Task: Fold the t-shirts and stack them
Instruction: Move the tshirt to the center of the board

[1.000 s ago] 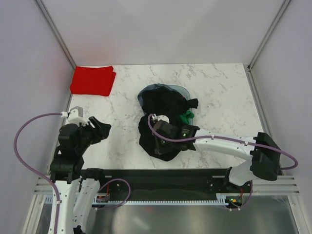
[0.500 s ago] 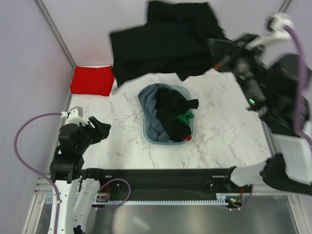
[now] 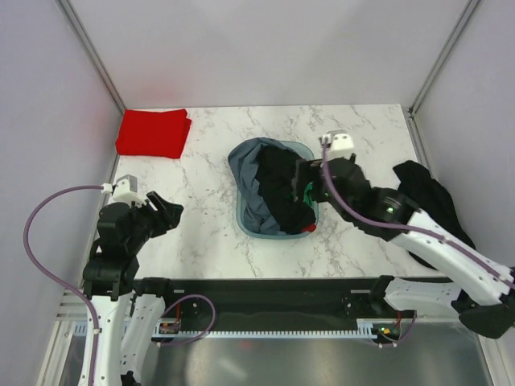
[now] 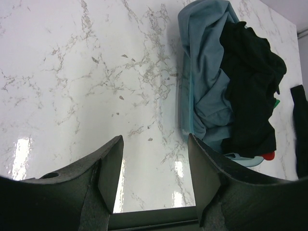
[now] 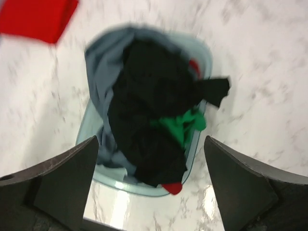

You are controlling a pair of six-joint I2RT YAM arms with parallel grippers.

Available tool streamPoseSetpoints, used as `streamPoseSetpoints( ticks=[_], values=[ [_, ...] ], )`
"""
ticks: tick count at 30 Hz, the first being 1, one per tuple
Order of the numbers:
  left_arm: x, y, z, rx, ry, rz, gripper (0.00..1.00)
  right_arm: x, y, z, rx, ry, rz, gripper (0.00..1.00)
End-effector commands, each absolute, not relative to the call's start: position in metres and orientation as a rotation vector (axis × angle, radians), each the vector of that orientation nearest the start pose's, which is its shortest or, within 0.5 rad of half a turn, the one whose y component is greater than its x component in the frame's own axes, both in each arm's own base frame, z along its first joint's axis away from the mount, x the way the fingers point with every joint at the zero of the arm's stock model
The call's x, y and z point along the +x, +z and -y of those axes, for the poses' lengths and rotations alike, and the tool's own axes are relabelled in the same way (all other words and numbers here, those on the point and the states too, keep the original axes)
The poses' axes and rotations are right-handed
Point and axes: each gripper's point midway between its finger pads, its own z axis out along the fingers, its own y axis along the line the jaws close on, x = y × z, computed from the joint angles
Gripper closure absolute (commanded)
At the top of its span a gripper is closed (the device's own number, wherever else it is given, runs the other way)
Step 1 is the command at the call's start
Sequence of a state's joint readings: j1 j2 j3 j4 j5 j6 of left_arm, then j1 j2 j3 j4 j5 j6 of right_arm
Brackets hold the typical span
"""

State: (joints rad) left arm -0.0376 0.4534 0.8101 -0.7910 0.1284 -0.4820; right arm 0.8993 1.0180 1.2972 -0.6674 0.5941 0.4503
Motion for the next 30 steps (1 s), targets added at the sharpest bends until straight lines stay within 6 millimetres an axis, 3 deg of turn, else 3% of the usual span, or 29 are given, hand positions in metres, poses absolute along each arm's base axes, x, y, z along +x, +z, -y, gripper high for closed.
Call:
streamPoseSetpoints(
  ticks=[1, 5, 7, 12, 17, 19, 20, 21, 23, 24, 29, 30],
  values=[
    [0.2, 0.237, 0.046, -0.401, -0.455, -1.98, 0.37, 0.24, 0.309, -0.22, -0.094, 0.498, -2.042, 0.02],
    [0.2, 0.236, 0.046, -0.4, -0.456, -1.982, 0.37, 0.271, 0.278, -0.221, -0.067, 0.41, -2.133, 0.02],
    [0.2, 0.237, 0.046, -0.4, -0.456, -1.979, 0.37, 0.296, 0.263, -0.207, -0.011, 0.401, -2.176, 0.02],
    [0.2, 0.236, 0.047, -0.397, -0.46, -1.982, 0.37, 0.342, 0.191, -0.185, 0.033, 0.335, -2.345, 0.02],
    [0.2, 0.235, 0.047, -0.397, -0.46, -1.985, 0.37, 0.351, 0.12, -0.196, -0.001, 0.371, -2.502, 0.02],
    [0.2, 0.235, 0.047, -0.398, -0.459, -1.986, 0.37, 0.347, 0.104, -0.205, -0.024, 0.436, -2.527, 0.12],
    [0.2, 0.235, 0.047, -0.399, -0.458, -1.986, 0.37, 0.343, 0.097, -0.211, -0.037, 0.475, -2.545, 0.22],
    [0.2, 0.236, 0.046, -0.402, -0.457, -1.982, 0.37, 0.342, 0.091, -0.215, -0.042, 0.513, -2.547, 0.39],
    [0.2, 0.236, 0.047, -0.403, -0.457, -1.983, 0.37, 0.334, 0.085, -0.226, -0.065, 0.57, -2.563, 0.49],
    [0.201, 0.235, 0.045, -0.407, -0.45, -1.984, 0.37, 0.33, 0.084, -0.232, -0.087, 0.58, -2.566, 0.61],
    [0.2, 0.236, 0.045, -0.407, -0.449, -1.98, 0.39, 0.319, 0.088, -0.265, -0.156, 0.636, -2.566, 0.77],
    [0.199, 0.238, 0.046, -0.403, -0.454, -1.974, 0.39, 0.316, 0.096, -0.281, -0.19, 0.664, -2.548, 0.81]
  ],
)
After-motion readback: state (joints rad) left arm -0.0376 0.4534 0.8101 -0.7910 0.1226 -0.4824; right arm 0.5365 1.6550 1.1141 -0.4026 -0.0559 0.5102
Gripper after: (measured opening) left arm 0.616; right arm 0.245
